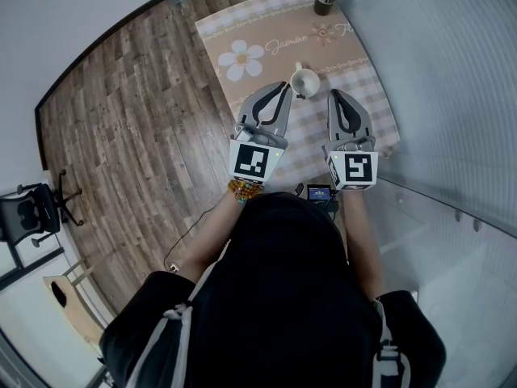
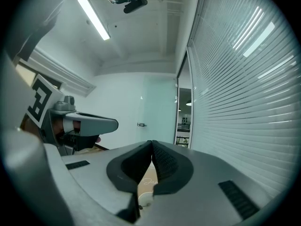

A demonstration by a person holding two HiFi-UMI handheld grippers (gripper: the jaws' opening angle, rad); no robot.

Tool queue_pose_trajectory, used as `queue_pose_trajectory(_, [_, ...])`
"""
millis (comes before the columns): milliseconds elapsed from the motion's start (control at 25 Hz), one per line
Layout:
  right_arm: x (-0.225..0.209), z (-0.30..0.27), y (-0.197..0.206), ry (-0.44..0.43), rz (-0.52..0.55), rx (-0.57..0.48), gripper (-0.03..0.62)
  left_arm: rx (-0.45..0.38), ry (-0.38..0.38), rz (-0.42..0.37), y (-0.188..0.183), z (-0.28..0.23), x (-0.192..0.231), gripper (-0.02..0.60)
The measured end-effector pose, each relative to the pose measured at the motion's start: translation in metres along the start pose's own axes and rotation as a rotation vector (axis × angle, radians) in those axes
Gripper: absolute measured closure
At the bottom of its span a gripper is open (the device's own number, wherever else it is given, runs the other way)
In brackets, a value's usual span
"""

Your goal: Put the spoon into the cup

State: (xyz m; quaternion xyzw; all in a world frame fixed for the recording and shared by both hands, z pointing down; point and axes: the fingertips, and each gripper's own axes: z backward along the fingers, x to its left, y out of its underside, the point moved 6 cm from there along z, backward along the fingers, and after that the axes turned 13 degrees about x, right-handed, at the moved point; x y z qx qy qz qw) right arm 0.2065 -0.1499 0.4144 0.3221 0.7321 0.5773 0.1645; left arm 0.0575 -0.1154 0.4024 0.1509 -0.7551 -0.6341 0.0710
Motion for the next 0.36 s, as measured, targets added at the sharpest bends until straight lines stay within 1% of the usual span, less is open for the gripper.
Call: queue_pose_trajectory(360, [0.0025, -0.0083, 0.0096, 0.005, 0.005, 0.027, 0.586, 0.006, 0.007, 0.005, 0.0050, 0.0004, 0.0077, 0.552])
